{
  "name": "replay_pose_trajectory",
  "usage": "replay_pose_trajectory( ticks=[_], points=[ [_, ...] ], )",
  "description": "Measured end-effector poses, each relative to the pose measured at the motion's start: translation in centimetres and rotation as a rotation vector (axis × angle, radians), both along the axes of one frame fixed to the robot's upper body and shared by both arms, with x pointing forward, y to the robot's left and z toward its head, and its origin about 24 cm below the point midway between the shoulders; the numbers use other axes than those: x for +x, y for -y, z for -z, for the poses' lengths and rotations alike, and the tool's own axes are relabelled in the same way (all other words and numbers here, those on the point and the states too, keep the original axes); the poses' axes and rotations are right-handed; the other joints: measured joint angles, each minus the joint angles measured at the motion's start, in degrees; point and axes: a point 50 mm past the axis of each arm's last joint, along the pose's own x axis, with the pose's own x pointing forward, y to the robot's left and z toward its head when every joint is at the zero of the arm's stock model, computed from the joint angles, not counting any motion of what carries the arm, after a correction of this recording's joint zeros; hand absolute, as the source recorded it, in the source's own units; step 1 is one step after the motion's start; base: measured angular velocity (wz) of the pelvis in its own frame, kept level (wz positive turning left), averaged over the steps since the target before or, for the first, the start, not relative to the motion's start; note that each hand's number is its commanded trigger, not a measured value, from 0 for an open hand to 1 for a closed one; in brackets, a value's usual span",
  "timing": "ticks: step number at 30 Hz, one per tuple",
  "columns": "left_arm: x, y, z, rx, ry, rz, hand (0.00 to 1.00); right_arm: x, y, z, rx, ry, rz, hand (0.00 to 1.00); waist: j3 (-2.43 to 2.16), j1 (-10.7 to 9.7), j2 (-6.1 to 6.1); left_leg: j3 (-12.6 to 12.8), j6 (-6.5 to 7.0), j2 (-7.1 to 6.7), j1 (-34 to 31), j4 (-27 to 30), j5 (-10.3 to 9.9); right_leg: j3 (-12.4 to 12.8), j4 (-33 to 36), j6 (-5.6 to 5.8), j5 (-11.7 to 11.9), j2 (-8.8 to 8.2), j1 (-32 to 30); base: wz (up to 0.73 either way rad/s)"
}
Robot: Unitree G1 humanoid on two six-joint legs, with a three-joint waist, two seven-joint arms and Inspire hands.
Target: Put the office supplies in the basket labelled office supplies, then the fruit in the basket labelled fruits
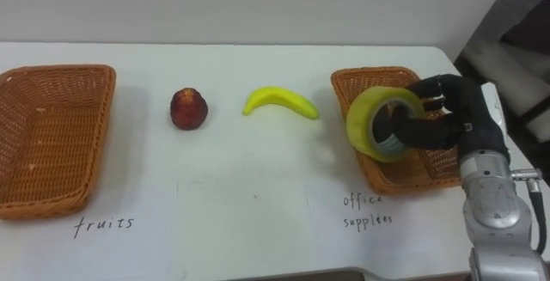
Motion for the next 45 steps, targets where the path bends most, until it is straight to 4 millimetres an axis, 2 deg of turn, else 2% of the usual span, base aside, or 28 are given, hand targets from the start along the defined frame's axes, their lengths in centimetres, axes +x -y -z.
replay_pose_trajectory(
  ticks=[7, 19, 20, 21, 22, 23, 28, 32, 35, 45],
  points=[
    [-0.1, 0.0, 0.0, 0.0, -0.005, -0.002, 0.0, 0.0, 0.1, 0.2, -0.01, -0.011, 0.003, 1.0, -0.11, 0.02, -0.17, -0.04, 0.0, 0.0, 0.08, 0.0, 0.0, 0.04, 0.03, 0.0, 0.0, -0.05, 0.04, 0.0],
    [-0.2, 0.0, 0.0, -0.001, -0.009, -0.003, 0.0, -0.5, 0.9, 0.5, -0.007, -0.024, 0.042, 1.0, 0.0, 0.02, -0.38, -0.03, 0.0, -0.01, 0.21, -0.12, 0.0, 0.11, 0.05, 0.0, 0.0, -0.04, 0.11, 0.0],
    [-0.2, 0.0, 0.0, -0.001, -0.009, -0.003, 0.0, -0.6, 1.0, 0.6, -0.008, -0.026, 0.049, 0.91, 0.02, 0.01, -0.42, -0.03, 0.0, 0.0, 0.22, -0.13, 0.0, 0.11, 0.05, 0.0, 0.0, -0.05, 0.11, 0.0],
    [-0.2, 0.0, 0.0, -0.001, -0.01, -0.003, 0.0, -0.6, 1.0, 0.7, -0.008, -0.026, 0.052, 0.64, 0.03, -0.01, -0.45, -0.03, 0.0, 0.0, 0.22, -0.13, 0.0, 0.11, 0.05, 0.0, 0.0, -0.05, 0.11, 0.0],
    [-0.2, 0.0, 0.0, -0.001, -0.01, -0.004, 0.0, -0.7, 1.0, 0.7, -0.009, -0.025, 0.058, 0.47, 0.06, -0.03, -0.49, -0.02, 0.0, 0.0, 0.22, -0.13, 0.0, 0.11, 0.05, 0.0, 0.0, -0.06, 0.11, 0.0],
    [-0.3, 0.0, 0.0, -0.001, -0.011, -0.004, 0.0, -0.7, 1.1, 0.7, -0.01, -0.025, 0.061, 0.0, 0.09, -0.04, -0.54, -0.01, 0.0, 0.0, 0.22, -0.13, 0.0, 0.11, 0.05, 0.0, 0.0, -0.06, 0.11, 0.0],
    [-0.3, 0.0, 0.0, -0.001, -0.014, -0.007, 0.0, -0.9, 1.6, 0.5, -0.014, -0.012, 0.093, 0.0, 0.35, -0.28, -1.02, 0.0, 0.0, -0.02, 0.14, -0.13, 0.0, 0.1, 0.04, 0.0, 0.0, 0.0, 0.05, 0.0],
    [-0.6, 0.0, 0.1, 0.004, -0.031, -0.013, 0.0, -1.1, 2.2, 0.3, -0.025, 0.009, 0.147, 0.0, 0.35, -0.42, -1.22, -0.01, 0.01, 0.0, 0.08, -0.15, -0.01, 0.03, -0.01, 0.0, 0.0, -0.03, -0.01, 0.0],
    [-0.5, 0.0, 0.0, 0.004, -0.03, -0.012, 0.0, -1.3, 2.4, 0.8, -0.022, -0.011, 0.164, 0.0, 0.32, -0.52, -1.28, -0.01, 0.01, 0.01, 0.08, -0.16, -0.01, 0.05, 0.0, 0.0, 0.0, -0.03, -0.01, 0.0],
    [-0.6, -0.1, 0.1, 0.0, -0.034, -0.012, 0.0, -1.3, 2.5, 0.9, -0.024, -0.009, 0.177, 0.0, 0.31, -1.23, -1.14, 0.02, 0.01, 0.04, 0.16, -0.16, -0.01, 0.16, 0.1, 0.0, 0.0, -0.03, 0.01, 0.0]
  ],
)
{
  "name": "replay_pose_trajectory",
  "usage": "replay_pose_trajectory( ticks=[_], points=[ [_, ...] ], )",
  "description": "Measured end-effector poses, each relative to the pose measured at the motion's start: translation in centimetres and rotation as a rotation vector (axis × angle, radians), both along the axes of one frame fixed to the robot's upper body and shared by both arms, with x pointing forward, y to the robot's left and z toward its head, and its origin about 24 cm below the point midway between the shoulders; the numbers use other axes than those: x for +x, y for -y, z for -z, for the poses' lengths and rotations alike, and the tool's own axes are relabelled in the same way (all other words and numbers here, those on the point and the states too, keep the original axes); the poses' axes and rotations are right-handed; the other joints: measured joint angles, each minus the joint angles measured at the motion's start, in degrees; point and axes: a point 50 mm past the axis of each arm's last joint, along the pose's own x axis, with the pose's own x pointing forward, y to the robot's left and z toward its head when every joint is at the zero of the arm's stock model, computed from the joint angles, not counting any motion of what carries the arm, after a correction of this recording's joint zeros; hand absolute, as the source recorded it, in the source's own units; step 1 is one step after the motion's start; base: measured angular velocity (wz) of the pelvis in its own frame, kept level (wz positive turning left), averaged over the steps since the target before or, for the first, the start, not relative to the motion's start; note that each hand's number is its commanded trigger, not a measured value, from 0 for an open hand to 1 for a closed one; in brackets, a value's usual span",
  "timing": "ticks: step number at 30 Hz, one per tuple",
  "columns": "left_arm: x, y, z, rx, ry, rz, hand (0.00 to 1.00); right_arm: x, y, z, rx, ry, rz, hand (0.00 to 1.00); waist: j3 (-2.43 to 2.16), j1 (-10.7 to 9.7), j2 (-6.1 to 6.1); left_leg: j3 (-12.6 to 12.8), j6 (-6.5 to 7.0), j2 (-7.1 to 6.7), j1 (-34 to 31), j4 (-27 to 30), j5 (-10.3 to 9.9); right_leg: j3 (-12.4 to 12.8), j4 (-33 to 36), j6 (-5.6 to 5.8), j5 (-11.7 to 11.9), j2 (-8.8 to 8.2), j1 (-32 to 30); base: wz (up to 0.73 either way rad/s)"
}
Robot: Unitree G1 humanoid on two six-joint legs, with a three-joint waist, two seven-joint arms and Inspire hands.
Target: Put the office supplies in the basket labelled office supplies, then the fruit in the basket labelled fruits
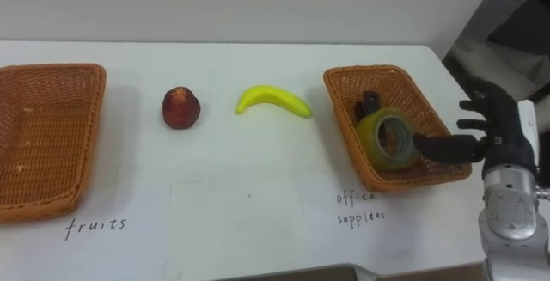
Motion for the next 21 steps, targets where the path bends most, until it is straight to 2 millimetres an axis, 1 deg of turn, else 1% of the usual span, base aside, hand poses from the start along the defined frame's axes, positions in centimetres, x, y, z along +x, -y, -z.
replay_pose_trajectory(
  ticks=[9, 12, 16, 17, 21],
  points=[
    [0.0, 0.04, 0.04, -0.013, -0.004, 0.002, 0.0, 0.0, -0.01, 0.0, -0.004, -0.002, 0.0, 0.0, 0.0, 0.05, 0.09, 0.03, 0.0, 0.01, -0.02, 0.0, 0.0, -0.03, -0.03, 0.0, 0.0, 0.03, -0.03, 0.0],
    [0.0, 0.04, 0.04, -0.013, -0.004, 0.002, 0.0, 0.0, -0.01, 0.0, -0.005, -0.002, -0.001, 0.0, -0.08, 0.08, 0.25, 0.01, 0.0, 0.02, -0.02, -0.01, 0.0, -0.05, -0.02, 0.0, 0.0, 0.03, -0.03, 0.0],
    [0.03, 0.03, 0.03, -0.012, -0.004, 0.001, 0.0, 0.0, -0.02, 0.01, -0.003, -0.003, -0.003, 0.0, -0.49, 0.06, 0.93, 0.0, 0.0, 0.02, 0.24, -0.06, 0.0, -0.05, 0.03, 0.0, 0.01, -0.02, 0.19, 0.0],
    [0.06, 0.02, 0.03, -0.012, -0.003, 0.002, 0.0, 0.0, -0.02, 0.02, -0.003, -0.004, -0.004, 0.0, -0.52, 0.05, 1.06, 0.0, 0.0, 0.02, 0.27, -0.05, 0.0, -0.04, 0.05, -0.01, 0.01, -0.04, 0.21, 0.0],
    [0.03, 0.04, 0.04, -0.012, -0.004, 0.002, 0.0, 0.0, -0.06, 0.06, -0.004, -0.008, -0.011, 0.0, -0.4, 0.07, 1.23, 0.0, -0.01, 0.01, 0.29, -0.03, 0.0, 0.06, 0.11, -0.01, 0.01, 0.0, 0.2, 0.0]
  ],
)
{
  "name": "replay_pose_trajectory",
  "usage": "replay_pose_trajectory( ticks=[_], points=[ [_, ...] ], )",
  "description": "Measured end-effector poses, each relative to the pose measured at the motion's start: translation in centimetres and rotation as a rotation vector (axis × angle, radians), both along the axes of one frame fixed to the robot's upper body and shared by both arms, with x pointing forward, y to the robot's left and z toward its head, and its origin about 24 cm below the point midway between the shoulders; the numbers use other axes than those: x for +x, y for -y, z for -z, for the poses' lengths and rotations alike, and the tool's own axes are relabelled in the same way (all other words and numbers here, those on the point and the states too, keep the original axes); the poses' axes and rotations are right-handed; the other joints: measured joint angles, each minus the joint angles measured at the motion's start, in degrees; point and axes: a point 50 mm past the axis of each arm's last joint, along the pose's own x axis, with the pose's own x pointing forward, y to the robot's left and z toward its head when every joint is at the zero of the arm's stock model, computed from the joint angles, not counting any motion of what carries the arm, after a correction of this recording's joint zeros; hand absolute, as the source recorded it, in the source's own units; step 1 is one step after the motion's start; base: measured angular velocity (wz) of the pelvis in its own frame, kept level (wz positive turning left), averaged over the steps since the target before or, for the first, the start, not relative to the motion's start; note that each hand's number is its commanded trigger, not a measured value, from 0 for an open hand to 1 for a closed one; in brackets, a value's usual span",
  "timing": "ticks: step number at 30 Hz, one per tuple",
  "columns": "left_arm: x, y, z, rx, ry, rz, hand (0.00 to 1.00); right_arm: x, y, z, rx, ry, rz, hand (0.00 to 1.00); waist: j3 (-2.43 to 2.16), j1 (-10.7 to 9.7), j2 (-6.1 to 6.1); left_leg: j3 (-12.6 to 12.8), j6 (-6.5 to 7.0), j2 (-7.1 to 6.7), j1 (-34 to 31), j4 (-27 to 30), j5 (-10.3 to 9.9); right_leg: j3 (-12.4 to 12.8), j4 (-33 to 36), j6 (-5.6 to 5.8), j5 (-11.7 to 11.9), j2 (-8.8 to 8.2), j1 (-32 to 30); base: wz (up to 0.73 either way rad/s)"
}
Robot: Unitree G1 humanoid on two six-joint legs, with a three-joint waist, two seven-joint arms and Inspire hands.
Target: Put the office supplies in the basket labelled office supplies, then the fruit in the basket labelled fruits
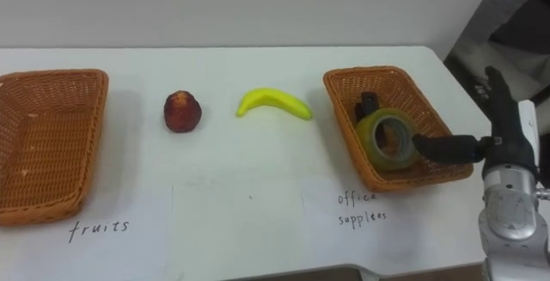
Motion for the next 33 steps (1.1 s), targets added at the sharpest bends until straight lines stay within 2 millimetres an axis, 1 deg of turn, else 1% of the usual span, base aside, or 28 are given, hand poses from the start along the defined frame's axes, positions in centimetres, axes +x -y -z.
replay_pose_trajectory(
  ticks=[6, 11, 15, 18, 19, 21, 23, 24, 25, 28, 29, 33],
  points=[
    [-0.1, 0.0, 0.0, 0.005, 0.001, -0.001, 0.0, 0.0, -0.1, 0.0, 0.017, 0.0, -0.011, 0.0, 0.22, 0.23, -0.29, 0.15, 0.0, -0.05, -0.05, -0.01, 0.0, 0.36, -0.03, 0.0, 0.0, 0.06, -0.19, 0.0],
    [0.2, 0.0, 0.0, 0.006, 0.008, 0.001, 0.0, 0.2, -0.3, -0.6, 0.018, 0.028, -0.02, 0.0, 0.27, 0.16, -0.46, 0.26, 0.0, -0.05, -0.18, -0.44, 0.0, 0.47, -0.26, 0.01, -0.01, 0.06, -0.36, 0.0],
    [0.2, 0.0, 0.0, 0.009, 0.011, 0.002, 0.0, 0.5, -0.6, -1.7, 0.005, 0.072, -0.037, 0.0, 0.28, 0.13, -0.36, 0.53, 0.01, -0.02, -0.55, -0.5, 0.01, 0.63, -0.15, 0.01, -0.01, 0.06, -0.9, -0.02],
    [0.4, 0.0, 0.0, 0.008, 0.015, 0.003, 0.0, 1.1, -1.0, -2.9, -0.006, 0.124, -0.051, 0.0, 0.29, 0.08, -0.36, 0.81, 0.0, 0.04, -0.35, -0.5, 0.02, 0.77, -0.14, 0.01, -0.01, 0.06, -0.75, -0.01],
    [0.4, 0.0, 0.0, 0.008, 0.016, 0.003, 0.0, 1.2, -1.0, -3.1, -0.009, 0.13, -0.051, 0.0, 0.31, 0.1, -0.41, 0.82, 0.0, 0.04, -0.27, -0.5, 0.02, 0.81, -0.14, 0.01, -0.01, 0.05, -0.69, 0.0],
    [0.5, -0.1, -0.1, 0.007, 0.017, 0.004, 0.0, 1.4, -1.0, -3.6, -0.018, 0.146, -0.056, 0.0, 0.4, 0.57, -0.53, 0.88, 0.0, 0.04, 0.0, -0.5, 0.02, 0.83, -0.1, 0.01, -0.01, 0.03, -0.43, 0.0],
    [0.9, -0.4, -0.2, 0.011, 0.028, 0.01, 0.0, 1.6, -1.3, -4.8, -0.016, 0.195, -0.078, 0.0, 0.91, 1.34, -0.87, 0.76, 0.0, 0.07, -0.06, -0.46, 0.02, 0.61, -0.11, 0.02, -0.01, -0.02, -0.35, 0.02],
    [1.0, -0.5, -0.2, 0.013, 0.03, 0.012, 0.0, 1.6, -1.4, -5.0, -0.016, 0.206, -0.083, 0.0, 0.96, 1.54, -0.98, 0.77, 0.0, 0.08, -0.13, -0.46, 0.02, 0.6, -0.12, 0.02, -0.01, -0.01, -0.44, 0.0],
    [1.2, -0.6, -0.2, 0.014, 0.036, 0.015, 0.0, 1.7, -1.6, -5.4, -0.019, 0.222, -0.095, 0.0, 0.86, 1.71, -1.2, 0.75, 0.0, 0.07, -0.26, -0.47, 0.02, 0.6, -0.03, 0.02, -0.01, -0.02, -0.66, 0.0],
    [1.3, -0.5, -0.2, 0.008, 0.04, 0.02, 0.0, 2.4, -1.8, -6.3, -0.028, 0.25, -0.11, 0.0, 0.78, 2.4, -1.34, 0.74, 0.0, -0.03, -0.49, -0.44, 0.02, 0.42, 0.14, 0.01, -0.01, 0.01, -1.0, 0.0],
    [1.3, -0.6, -0.2, 0.004, 0.04, 0.018, 0.0, 2.4, -1.8, -6.4, -0.032, 0.252, -0.111, 0.0, 0.64, 2.94, -1.49, 0.72, 0.0, -0.04, -0.51, -0.44, 0.03, 0.34, 0.13, 0.01, -0.01, 0.02, -0.97, 0.0],
    [1.0, -0.6, -0.2, -0.012, 0.028, 0.014, 0.0, 2.5, -1.9, -6.6, -0.031, 0.257, -0.115, 0.0, 0.51, 3.88, -1.72, 0.63, 0.0, -0.04, -0.91, -0.35, 0.03, -0.21, 0.01, 0.02, -0.01, 0.09, -1.1, 0.05]
  ],
)
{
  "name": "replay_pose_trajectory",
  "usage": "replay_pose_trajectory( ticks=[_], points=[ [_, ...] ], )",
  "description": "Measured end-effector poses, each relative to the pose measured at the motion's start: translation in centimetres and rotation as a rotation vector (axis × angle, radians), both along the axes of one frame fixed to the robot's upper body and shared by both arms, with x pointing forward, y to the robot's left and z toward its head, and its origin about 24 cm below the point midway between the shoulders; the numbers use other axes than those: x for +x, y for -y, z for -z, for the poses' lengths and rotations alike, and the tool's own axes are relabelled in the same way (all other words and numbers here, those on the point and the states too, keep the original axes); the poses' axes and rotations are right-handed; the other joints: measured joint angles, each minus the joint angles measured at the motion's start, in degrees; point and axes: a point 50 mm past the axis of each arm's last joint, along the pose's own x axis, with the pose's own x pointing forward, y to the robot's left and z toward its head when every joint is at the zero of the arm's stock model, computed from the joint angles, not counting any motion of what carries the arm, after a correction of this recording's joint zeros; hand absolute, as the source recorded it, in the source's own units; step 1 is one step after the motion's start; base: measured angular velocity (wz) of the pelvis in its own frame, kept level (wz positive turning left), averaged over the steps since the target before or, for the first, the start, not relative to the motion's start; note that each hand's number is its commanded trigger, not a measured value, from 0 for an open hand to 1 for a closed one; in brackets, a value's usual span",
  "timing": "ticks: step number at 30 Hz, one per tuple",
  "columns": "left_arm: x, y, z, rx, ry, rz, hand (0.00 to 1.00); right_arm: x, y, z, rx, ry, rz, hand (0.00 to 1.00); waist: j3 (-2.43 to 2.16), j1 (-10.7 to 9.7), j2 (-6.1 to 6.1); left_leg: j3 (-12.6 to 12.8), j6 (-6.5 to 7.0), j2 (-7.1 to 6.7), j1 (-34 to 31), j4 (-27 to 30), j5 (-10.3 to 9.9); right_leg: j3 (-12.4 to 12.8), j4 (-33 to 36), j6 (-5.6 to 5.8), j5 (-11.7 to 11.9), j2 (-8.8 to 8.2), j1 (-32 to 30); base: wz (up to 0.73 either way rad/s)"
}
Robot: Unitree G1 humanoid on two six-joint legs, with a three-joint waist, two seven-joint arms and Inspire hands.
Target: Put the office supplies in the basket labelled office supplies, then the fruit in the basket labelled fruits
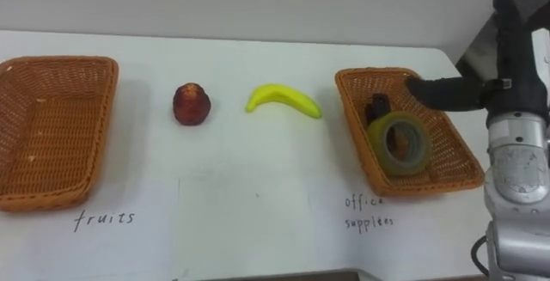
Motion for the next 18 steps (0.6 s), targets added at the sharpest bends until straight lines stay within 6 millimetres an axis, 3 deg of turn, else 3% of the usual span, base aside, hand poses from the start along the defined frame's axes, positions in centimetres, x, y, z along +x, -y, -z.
replay_pose_trajectory(
  ticks=[9, 12, 15, 18],
  points=[
    [-0.5, -0.6, -0.1, 0.012, -0.02, -0.001, 0.0, 0.4, -1.2, 0.8, 0.037, -0.022, -0.054, 0.0, -0.02, 2.41, -0.15, -0.83, -0.02, -0.04, -0.11, 0.15, 0.02, -0.72, -0.13, 0.0, 0.0, -0.09, 0.1, 0.03],
    [-0.6, -0.9, -0.1, 0.017, -0.022, -0.019, 0.0, 0.7, -2.1, 1.0, 0.039, -0.038, -0.095, 0.0, 0.43, 3.49, -1.08, -1.12, -0.01, -0.04, -0.93, 0.76, 0.02, -0.87, -0.07, 0.0, 0.0, -0.17, -0.18, 0.05],
    [-0.5, -1.2, -0.1, 0.018, -0.022, -0.029, 0.0, 0.9, -2.7, 1.1, 0.062, -0.039, -0.127, 0.0, 0.33, 4.12, -1.78, -1.42, -0.01, -0.05, -1.89, 1.16, 0.02, -0.98, 0.12, -0.1, 0.07, -0.16, -0.92, 0.05],
    [-0.6, -1.5, -0.3, 0.027, -0.026, -0.027, 0.0, 1.2, -3.6, 1.4, 0.062, -0.054, -0.168, 0.0, -0.16, 4.51, -2.53, -2.31, -0.02, -0.04, -2.21, 1.42, 0.02, -1.86, 0.15, -0.13, 0.09, -0.19, -0.85, 0.12]
  ],
)
